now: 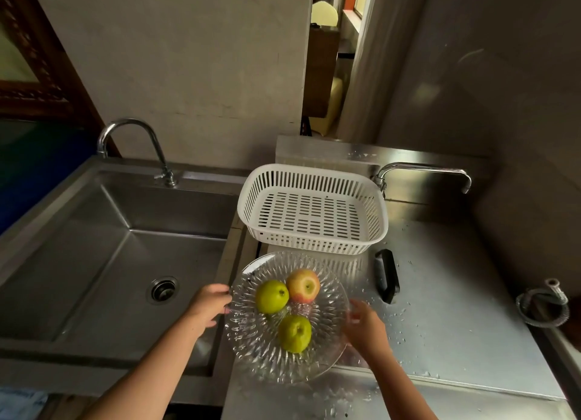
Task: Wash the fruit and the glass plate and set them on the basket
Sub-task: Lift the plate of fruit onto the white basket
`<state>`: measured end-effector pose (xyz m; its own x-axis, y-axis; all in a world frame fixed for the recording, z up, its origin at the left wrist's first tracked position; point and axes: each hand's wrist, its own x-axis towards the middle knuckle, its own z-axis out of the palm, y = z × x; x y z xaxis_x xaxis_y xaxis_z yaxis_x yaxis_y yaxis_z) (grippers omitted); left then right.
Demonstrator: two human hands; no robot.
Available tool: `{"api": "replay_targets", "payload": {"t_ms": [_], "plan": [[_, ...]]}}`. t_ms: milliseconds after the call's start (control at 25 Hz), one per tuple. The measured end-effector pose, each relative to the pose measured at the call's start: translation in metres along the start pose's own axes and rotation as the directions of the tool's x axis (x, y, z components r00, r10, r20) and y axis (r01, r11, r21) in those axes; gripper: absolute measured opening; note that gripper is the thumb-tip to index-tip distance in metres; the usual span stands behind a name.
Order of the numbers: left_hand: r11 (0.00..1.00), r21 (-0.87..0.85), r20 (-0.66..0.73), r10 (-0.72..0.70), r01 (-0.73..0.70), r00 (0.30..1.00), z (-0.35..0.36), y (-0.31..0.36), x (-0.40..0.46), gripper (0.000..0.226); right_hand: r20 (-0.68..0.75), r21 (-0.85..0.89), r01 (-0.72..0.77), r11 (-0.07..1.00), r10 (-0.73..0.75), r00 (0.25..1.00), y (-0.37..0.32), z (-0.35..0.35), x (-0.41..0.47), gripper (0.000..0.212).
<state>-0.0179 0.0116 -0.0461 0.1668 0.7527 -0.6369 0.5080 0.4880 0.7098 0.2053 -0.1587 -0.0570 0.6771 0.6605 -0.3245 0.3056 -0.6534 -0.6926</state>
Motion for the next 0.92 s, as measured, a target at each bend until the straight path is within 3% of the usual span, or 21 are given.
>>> {"api": "replay_targets", "payload": {"t_ms": [80,360,600,920], "plan": [[0.998,-0.044,0.091,-0.039,0.043,0.995,0.002,-0.008,0.000,0.040,-0.010,0.032,-0.023,0.999,0.024,1.000,0.001,0.001,0.000,0.033],[0.992,-0.123,0.176,0.056,-0.034,0.983,-0.011,-0.010,-0.015,0.041,0.080,0.325,-0.108,0.939,0.087,0.993,0.001,-0.016,-0.016,0.038],[0.974,-0.191,0.236,0.166,-0.122,0.957,-0.038,0.006,-0.045,0.038,0.166,0.514,-0.079,0.854,-0.008,0.986,-0.022,-0.050,-0.039,0.046],[0.939,-0.266,0.272,0.292,-0.220,0.917,-0.062,0.058,-0.056,0.030,0.212,0.630,-0.036,0.776,-0.128,0.969,-0.065,-0.102,-0.034,0.046]]}}
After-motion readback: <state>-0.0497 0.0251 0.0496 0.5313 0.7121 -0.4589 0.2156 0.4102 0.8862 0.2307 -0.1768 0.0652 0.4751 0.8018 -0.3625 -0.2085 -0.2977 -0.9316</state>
